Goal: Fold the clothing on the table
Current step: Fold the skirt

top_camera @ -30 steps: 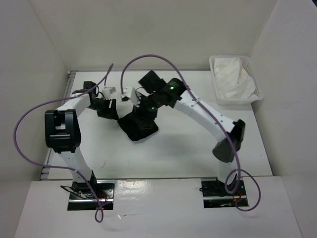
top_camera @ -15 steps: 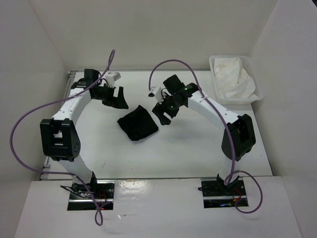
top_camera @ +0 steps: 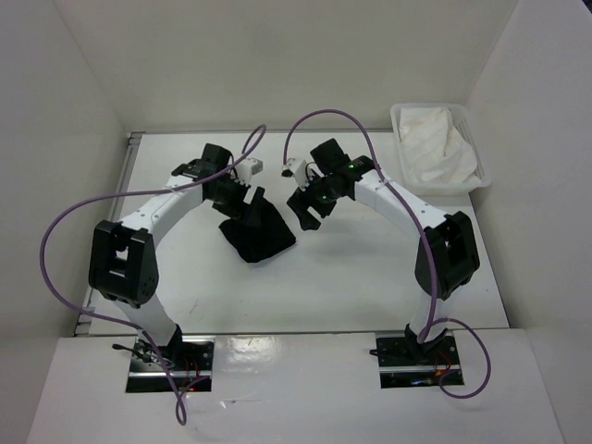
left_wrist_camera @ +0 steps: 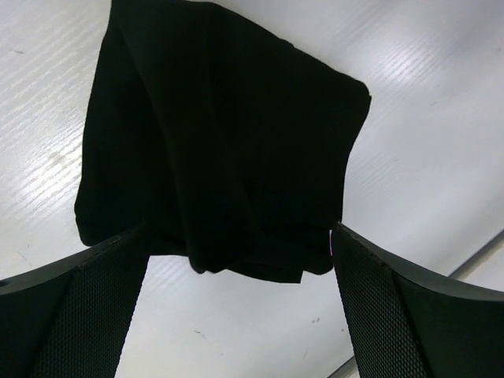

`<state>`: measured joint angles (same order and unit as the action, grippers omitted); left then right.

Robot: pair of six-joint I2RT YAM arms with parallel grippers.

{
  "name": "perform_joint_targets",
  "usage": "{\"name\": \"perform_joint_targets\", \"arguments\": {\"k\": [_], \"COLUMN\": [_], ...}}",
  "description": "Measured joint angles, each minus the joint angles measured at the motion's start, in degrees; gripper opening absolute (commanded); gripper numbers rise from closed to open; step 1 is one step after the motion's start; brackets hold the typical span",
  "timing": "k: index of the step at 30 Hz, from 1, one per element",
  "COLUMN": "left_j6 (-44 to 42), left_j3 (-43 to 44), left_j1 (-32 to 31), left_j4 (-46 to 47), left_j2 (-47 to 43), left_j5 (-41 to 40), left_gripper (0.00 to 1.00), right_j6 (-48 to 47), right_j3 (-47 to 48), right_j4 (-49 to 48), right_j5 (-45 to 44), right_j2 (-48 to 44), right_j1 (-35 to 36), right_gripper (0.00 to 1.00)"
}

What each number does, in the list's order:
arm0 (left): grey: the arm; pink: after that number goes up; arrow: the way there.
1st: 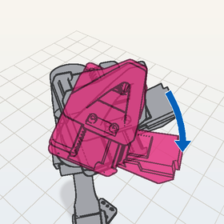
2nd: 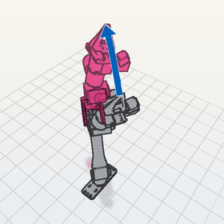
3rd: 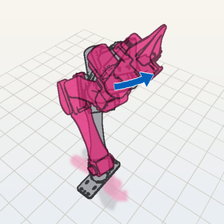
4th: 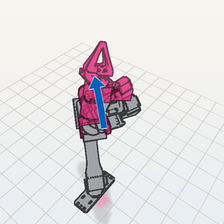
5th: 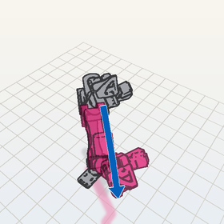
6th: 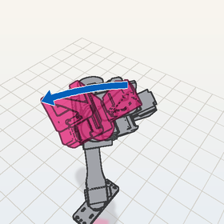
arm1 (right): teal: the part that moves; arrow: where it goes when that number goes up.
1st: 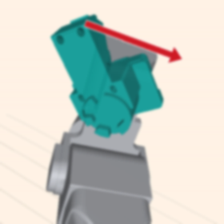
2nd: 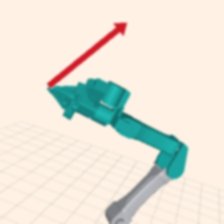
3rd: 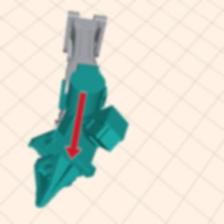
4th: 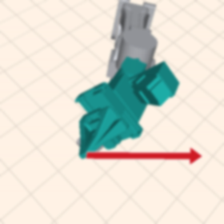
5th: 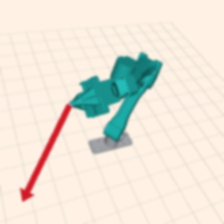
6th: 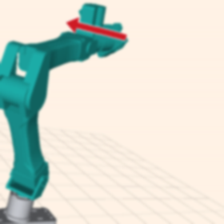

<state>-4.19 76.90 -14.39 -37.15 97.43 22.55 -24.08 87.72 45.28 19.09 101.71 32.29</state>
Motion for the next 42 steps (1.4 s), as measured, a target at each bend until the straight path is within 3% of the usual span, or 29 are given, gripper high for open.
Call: {"name": "perform_joint_targets", "arguments": {"k": [4, 9, 12, 13, 16, 17, 21, 27, 34, 42], "left_j6": [0.17, 0.46, 1.29, 1.46, 1.51, 1.29, 1.16, -0.31, -4.72, -13.53], "left_j3": [-0.87, -1.11, -1.11, -1.11, -1.11, -1.11, -1.16, -1.42, -2.32, -4.46], "left_j1": [-3.08, -4.81, -4.83, -4.83, -4.81, -4.81, -4.33, -1.31, 3.85, 11.74], "left_j4": [0.68, 1.84, 2.27, 2.60, 3.04, 3.13, 3.34, 3.34, 2.47, 0.42], "left_j2": [-0.02, -0.02, -0.02, -0.02, -0.02, -0.02, -0.02, -0.02, 0.76, 8.02], "left_j5": [-5.31, -9.66, -10.86, -11.13, -11.76, -11.87, -11.69, -9.09, -2.80, 6.03], "left_gripper": [0.99, 0.89, 0.72, 0.58, 0.38, 0.26, 0.09, 0.06, 0.10, 0.10], "right_j6": [0.04, 0.07, 0.13, 0.17, 0.20, 0.22, 0.26, 0.46, 0.46, 0.48], "right_j3": [-0.02, -0.04, -0.13, -0.15, -0.52, -0.76, -1.03, -1.07, -1.09, -1.07], "right_j4": [-0.31, -0.42, -0.59, -0.74, -1.16, -1.22, -1.20, -1.20, -1.20, -1.18], "right_j5": [0.42, 1.09, 1.36, 1.38, 1.42, 1.51, 1.77, 2.47, 3.61, 6.51], "right_j2": [0.00, 0.00, 0.00, 0.00, 0.00, 0.00, 0.00, 0.00, 0.00, 0.35], "right_j1": [-0.04, -0.04, -0.09, -0.13, -0.39, -0.48, -0.63, -1.03, -1.11, -1.18], "right_gripper": [0.86, 0.86, 0.86, 0.86, 0.86, 0.86, 0.86, 0.86, 0.86, 0.84]}}
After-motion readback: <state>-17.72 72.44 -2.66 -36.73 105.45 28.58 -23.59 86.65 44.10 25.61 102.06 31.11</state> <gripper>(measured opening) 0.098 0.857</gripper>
